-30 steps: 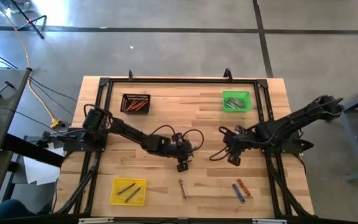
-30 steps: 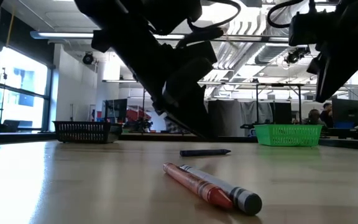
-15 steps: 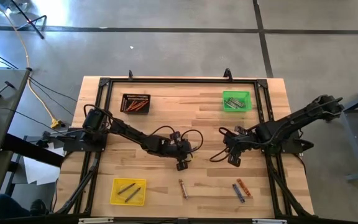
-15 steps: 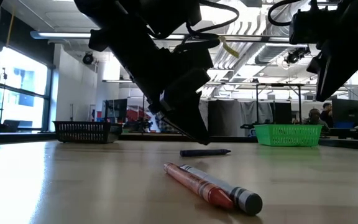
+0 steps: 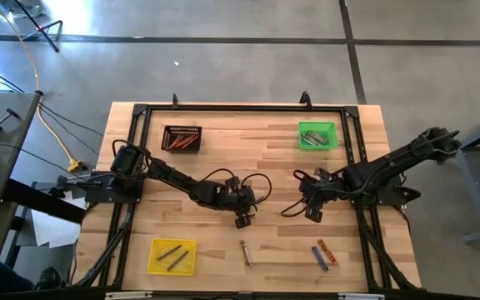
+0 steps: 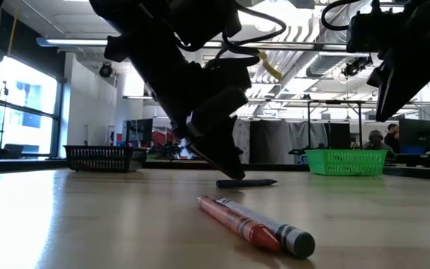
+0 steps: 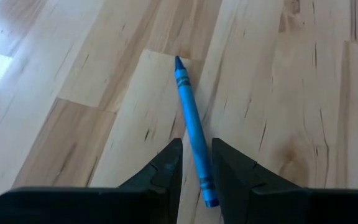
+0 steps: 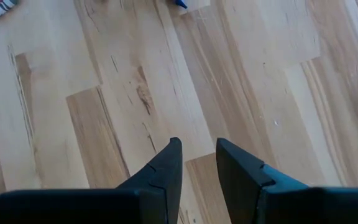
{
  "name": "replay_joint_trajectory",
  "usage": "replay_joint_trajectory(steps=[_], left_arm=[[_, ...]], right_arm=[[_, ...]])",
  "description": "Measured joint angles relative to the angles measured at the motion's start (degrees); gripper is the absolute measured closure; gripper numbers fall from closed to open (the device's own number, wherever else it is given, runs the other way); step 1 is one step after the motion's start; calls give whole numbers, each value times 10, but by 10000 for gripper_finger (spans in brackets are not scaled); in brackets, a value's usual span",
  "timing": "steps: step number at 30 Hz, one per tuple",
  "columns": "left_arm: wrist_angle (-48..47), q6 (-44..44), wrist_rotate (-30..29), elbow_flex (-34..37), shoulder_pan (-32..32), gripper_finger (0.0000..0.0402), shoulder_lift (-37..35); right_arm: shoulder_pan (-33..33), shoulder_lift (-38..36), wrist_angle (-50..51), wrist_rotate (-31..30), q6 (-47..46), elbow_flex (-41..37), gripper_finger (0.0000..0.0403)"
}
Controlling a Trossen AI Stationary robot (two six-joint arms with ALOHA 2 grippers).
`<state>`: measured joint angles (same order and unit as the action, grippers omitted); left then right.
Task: Sort crayons
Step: Put the blue crayon into the yellow bin
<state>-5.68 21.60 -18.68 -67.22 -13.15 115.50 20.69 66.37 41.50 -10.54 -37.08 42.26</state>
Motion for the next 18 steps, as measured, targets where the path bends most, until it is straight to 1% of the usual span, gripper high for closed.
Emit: replay_joint_trajectory(steps=[5,13,15,18], left_arm=[[-17,23,0,1,0,330,0],[-15,58,-2,18,0,331,-1],[-15,58,-2,18,0,337,-1],[-16,58,-1,18,0,364,-1]], right_arm=[[0,0,0,-2,0,0,309],[0,0,0,-2,0,0,309],[0,0,0,-2,0,0,309],[0,0,0,-2,0,0,309]])
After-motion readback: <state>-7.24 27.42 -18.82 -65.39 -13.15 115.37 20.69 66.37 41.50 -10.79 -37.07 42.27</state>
